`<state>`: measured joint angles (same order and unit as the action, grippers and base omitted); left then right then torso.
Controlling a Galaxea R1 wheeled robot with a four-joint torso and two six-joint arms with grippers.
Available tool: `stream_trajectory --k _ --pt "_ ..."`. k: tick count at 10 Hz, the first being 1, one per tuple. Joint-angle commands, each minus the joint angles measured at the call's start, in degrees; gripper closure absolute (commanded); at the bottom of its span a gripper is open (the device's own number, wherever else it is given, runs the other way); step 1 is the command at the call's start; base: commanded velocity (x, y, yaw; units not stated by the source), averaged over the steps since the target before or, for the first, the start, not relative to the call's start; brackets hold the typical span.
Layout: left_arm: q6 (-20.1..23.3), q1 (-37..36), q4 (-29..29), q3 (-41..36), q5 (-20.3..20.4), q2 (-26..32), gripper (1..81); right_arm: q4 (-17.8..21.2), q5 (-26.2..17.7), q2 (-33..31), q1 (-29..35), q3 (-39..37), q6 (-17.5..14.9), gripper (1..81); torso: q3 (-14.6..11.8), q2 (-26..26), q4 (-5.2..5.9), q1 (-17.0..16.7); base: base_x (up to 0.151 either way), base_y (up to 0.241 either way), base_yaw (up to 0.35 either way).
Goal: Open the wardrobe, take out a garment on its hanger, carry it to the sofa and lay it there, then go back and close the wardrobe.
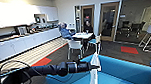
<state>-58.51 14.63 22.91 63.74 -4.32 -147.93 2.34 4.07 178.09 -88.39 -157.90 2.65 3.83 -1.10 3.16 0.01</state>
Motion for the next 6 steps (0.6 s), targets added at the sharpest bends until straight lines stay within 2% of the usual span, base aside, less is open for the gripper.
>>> stream_trajectory --k 1,2,6 --pt "1.0 -9.5 1.7 -1.8 2.8 -0.2 81.1 0.2 -3.2 0.7 2.3 0.6 -0.3 1.0 0.0 0.0 0.0 0.0 0.12 0.0 0.0" --pt "0.9 -9.5 1.7 -1.8 2.8 -0.2 81.1 0.2 -3.2 0.7 2.4 0.6 -0.3 1.0 0.0 0.0 0.0 0.0 0.081 0.0 0.0" --pt "1.1 -8.8 1.7 -0.7 2.8 -0.5 81.1 0.1 -3.2 0.8 2.3 0.6 -0.3 1.0 0.0 0.0 0.0 0.1 0.0 0.0 0.0"
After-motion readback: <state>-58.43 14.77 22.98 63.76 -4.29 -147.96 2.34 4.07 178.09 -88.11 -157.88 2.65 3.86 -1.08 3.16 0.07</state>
